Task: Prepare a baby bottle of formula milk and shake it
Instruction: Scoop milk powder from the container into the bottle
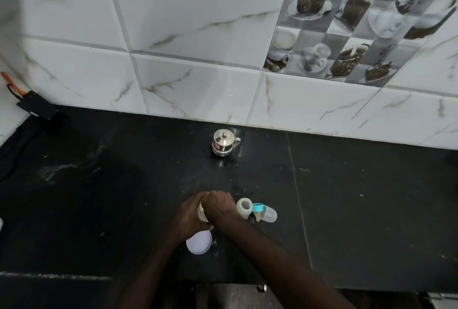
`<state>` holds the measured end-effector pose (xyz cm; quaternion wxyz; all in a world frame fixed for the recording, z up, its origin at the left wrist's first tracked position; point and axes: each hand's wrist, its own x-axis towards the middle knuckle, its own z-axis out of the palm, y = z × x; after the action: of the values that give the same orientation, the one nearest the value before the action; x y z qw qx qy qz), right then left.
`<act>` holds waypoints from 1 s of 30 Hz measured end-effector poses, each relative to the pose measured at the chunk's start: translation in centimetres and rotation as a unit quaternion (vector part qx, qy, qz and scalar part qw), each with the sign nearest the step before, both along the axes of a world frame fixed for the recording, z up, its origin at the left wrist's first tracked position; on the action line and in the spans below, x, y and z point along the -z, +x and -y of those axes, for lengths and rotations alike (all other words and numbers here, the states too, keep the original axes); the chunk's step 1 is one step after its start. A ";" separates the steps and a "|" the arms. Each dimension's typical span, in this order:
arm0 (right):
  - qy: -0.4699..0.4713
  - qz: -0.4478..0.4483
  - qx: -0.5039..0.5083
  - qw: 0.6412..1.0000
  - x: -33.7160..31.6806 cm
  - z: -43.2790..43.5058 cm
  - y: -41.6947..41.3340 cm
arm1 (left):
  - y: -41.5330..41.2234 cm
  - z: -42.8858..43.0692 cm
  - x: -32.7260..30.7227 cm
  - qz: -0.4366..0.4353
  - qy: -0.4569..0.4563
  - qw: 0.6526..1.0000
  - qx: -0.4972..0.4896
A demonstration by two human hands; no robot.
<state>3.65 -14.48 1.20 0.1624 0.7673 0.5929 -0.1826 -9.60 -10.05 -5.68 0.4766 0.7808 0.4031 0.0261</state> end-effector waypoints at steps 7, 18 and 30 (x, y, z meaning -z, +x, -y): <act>0.048 -0.073 0.089 0.992 -1.4 0.8 1.4 | 4.2 0.1 -2.4 -0.122 -0.101 0.954 -0.253; 0.181 -0.236 0.281 0.912 1.5 4.2 4.0 | 0.6 1.2 -5.7 0.067 -0.011 0.997 -0.042; 0.258 -0.165 0.158 0.939 1.0 5.8 2.2 | 1.3 1.7 -7.4 0.038 -0.016 0.998 -0.042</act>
<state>5.88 -20.24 0.20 -0.1725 0.8256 0.5093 -0.1707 -8.35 -11.77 1.70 0.5027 0.7540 0.4172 0.0688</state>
